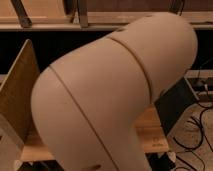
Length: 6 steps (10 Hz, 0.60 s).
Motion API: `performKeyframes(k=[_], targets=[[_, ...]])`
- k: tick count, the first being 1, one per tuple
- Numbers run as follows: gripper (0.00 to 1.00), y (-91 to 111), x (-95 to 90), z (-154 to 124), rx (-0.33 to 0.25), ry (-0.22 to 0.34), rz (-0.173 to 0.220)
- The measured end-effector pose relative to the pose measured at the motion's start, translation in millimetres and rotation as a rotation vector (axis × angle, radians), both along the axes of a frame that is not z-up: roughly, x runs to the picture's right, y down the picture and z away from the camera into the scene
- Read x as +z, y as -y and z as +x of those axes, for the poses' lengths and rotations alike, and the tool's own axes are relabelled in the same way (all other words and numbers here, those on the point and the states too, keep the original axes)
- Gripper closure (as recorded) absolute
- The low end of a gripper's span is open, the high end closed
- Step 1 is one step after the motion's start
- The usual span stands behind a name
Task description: Place the eraser in the ceramic cup
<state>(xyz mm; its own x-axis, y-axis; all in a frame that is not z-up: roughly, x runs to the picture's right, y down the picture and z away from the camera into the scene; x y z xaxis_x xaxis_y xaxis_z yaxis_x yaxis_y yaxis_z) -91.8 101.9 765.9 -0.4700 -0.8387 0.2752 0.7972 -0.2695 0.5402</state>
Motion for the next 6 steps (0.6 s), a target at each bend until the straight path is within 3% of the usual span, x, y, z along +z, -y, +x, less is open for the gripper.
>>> performKeyframes(k=[3,6], targets=[[0.20,-1,1.5,-1,0.001,0.000,-0.004],[0.20,-33,20.8,-24,-0.023,0.006,-0.102]])
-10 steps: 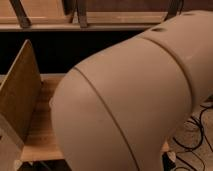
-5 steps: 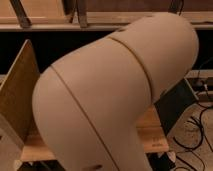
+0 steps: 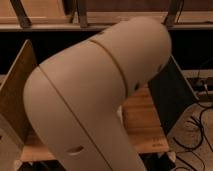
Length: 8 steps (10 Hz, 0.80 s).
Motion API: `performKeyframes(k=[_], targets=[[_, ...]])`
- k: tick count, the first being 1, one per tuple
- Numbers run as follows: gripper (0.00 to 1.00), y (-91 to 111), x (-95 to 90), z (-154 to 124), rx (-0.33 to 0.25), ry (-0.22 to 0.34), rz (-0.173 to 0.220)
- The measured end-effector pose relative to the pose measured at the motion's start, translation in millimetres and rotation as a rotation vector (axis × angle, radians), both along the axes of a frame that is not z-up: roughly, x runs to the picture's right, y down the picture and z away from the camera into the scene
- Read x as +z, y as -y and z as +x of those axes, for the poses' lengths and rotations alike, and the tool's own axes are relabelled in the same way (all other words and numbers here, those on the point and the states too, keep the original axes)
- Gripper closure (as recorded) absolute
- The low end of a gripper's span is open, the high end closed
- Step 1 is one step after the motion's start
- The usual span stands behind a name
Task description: Place the eraser in the ceramic cup
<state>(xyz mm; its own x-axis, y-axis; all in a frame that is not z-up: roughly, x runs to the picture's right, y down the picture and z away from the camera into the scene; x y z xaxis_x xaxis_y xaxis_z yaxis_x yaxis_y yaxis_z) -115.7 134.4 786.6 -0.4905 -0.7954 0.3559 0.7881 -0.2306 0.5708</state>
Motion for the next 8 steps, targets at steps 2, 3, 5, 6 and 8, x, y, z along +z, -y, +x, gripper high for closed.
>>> performKeyframes(k=[2,3,5,6,8], targets=[[0.20,-12,19.0,-1,0.007,-0.026,-0.045],[0.20,-17,28.5,-2,0.009,-0.041,-0.065],[0.20,-19,42.9,0,0.027,-0.066,-0.088],[0.20,-19,47.0,-3,0.026,-0.069,-0.094],[0.20,-22,55.7,-12,0.013,-0.069,-0.110]])
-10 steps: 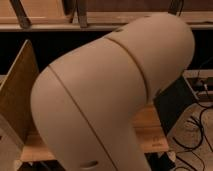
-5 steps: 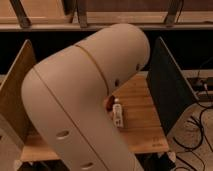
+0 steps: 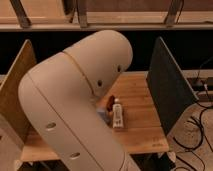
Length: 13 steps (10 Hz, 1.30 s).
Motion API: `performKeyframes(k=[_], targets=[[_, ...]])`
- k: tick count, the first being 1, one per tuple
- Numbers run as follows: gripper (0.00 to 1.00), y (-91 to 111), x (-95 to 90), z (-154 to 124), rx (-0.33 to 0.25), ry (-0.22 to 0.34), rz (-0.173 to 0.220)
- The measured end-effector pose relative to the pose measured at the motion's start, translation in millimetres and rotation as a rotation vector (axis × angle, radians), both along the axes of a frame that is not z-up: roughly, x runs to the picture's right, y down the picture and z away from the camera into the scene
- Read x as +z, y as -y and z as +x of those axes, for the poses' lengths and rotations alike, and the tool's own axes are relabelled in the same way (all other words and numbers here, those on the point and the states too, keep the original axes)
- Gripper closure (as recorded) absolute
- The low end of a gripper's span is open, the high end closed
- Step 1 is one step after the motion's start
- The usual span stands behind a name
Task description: Place the eraser in the ceramic cup
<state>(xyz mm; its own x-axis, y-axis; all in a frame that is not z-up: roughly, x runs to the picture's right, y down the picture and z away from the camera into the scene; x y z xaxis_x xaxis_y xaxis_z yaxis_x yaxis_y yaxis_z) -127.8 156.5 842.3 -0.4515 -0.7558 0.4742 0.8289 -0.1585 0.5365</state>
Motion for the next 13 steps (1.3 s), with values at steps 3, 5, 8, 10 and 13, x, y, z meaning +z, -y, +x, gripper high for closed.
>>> performKeyframes(k=[3,5,8,10,13], targets=[[0.20,-6,8.4,-14,-0.031,0.009,-0.019],[0.21,-10,12.3,-17,-0.051,0.010,-0.028],[0.45,-19,17.7,-26,-0.089,0.015,-0.045],[0.65,-22,20.5,-30,-0.108,0.019,-0.049],[0.84,-21,22.3,-32,-0.124,0.020,-0.043]])
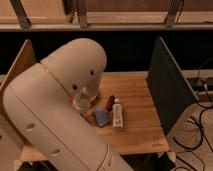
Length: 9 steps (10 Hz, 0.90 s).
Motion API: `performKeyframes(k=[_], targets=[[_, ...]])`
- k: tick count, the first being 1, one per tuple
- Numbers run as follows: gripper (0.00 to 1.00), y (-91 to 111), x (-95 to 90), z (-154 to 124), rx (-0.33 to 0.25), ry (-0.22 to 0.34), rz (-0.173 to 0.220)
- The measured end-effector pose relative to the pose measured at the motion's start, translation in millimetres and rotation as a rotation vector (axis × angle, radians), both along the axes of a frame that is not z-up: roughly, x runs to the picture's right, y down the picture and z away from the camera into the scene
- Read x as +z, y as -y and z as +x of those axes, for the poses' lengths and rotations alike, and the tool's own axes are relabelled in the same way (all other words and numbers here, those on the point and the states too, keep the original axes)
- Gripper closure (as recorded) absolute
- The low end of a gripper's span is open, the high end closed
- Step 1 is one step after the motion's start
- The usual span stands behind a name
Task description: Place the eraser in the ceramic cup
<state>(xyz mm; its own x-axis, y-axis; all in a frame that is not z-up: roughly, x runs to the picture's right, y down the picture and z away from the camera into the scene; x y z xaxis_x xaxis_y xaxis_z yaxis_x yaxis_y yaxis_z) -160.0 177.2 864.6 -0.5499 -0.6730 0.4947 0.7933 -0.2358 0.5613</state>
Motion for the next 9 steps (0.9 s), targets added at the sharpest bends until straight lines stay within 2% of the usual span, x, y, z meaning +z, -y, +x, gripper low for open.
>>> performKeyframes(k=[2,5,6,8,9], targets=[[0.84,10,-2.0,2,0.009,0.012,0.036],[0.84,60,-32.2,10,0.093,0.116,0.199],[0.84,85,-53.6,19,0.149,0.171,0.285],[0.84,112,-88.1,29,0.231,0.249,0.377],[0.84,125,-115.0,34,0.292,0.313,0.422]])
